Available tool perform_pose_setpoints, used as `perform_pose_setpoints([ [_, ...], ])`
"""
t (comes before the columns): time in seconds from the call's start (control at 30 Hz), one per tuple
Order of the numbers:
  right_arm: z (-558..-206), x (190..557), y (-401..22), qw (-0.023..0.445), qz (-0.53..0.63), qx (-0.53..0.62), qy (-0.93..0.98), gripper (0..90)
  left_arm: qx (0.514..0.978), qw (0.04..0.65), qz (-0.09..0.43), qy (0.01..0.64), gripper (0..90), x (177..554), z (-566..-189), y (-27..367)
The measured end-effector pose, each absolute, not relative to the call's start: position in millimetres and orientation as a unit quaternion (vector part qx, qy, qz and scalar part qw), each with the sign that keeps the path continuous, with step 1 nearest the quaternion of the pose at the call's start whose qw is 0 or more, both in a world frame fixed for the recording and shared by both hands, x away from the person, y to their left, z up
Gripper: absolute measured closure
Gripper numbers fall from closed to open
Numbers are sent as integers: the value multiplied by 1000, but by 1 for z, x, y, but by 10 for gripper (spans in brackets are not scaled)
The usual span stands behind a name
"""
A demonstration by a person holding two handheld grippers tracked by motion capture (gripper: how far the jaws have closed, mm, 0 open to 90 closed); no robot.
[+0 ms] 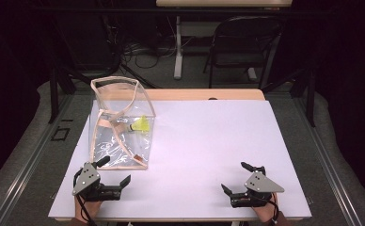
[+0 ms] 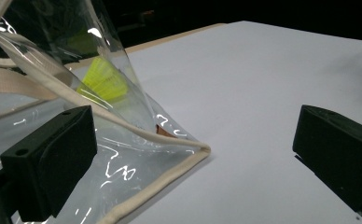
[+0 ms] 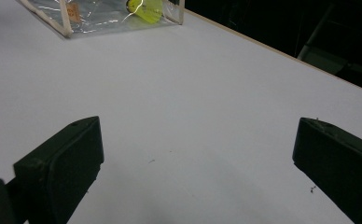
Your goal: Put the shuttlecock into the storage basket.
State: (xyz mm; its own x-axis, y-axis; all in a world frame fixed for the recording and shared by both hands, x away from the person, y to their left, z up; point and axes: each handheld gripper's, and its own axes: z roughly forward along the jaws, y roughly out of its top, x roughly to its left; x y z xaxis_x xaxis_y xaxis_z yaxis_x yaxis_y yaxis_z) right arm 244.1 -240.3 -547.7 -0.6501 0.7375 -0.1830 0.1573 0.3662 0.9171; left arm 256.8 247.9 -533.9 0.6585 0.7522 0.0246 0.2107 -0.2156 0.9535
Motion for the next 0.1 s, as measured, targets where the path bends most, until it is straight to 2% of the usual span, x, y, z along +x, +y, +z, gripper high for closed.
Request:
perform_pose_setpoints([
  [0.1,-548,244,-240,301,483,289,770,13,738,533,249,330,0,257,-537,248],
])
